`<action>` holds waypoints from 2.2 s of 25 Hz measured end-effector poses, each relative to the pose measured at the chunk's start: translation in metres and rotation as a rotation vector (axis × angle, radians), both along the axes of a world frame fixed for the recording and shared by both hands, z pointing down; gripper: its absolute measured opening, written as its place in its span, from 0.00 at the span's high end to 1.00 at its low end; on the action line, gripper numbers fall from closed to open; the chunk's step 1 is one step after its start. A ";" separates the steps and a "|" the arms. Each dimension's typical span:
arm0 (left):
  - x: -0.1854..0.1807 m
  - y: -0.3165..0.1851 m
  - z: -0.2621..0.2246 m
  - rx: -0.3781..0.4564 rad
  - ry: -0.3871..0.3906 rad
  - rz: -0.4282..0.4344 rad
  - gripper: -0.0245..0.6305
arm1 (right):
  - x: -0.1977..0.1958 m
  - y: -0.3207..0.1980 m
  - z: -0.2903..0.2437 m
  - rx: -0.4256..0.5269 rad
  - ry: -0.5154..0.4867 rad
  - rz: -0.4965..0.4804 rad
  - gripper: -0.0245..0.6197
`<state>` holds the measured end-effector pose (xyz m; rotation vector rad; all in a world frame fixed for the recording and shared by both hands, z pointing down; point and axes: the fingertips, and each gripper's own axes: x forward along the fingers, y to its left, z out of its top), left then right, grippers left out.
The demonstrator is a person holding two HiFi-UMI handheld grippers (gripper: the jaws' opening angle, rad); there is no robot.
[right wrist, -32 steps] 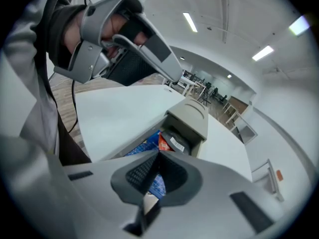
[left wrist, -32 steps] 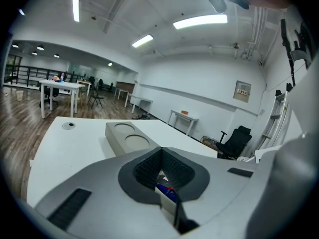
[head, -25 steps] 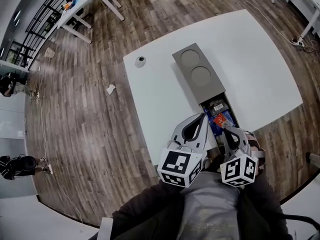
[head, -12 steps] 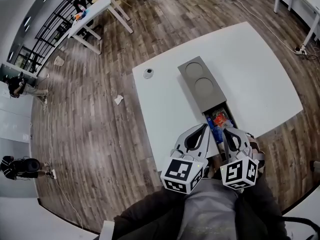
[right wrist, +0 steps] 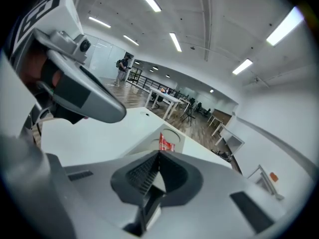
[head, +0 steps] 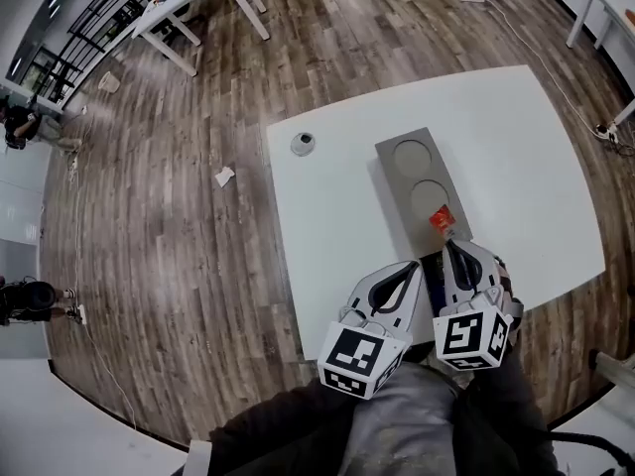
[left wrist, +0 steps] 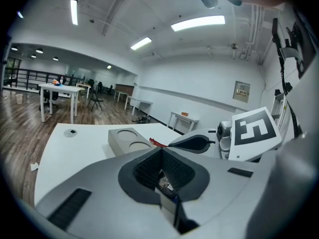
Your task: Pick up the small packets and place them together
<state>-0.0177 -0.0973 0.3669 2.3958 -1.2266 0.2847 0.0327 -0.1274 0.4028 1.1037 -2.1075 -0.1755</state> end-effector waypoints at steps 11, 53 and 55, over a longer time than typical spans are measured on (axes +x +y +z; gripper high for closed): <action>-0.046 -0.030 0.029 -0.075 0.004 -0.118 0.96 | -0.021 -0.051 0.036 -0.082 0.028 0.013 0.95; 0.001 0.044 0.017 -0.038 -0.012 -0.028 0.96 | 0.025 0.072 0.082 -0.210 0.138 0.008 0.69; -0.005 0.039 0.022 -0.052 -0.006 -0.042 0.96 | 0.023 0.065 0.085 -0.210 0.180 -0.011 0.67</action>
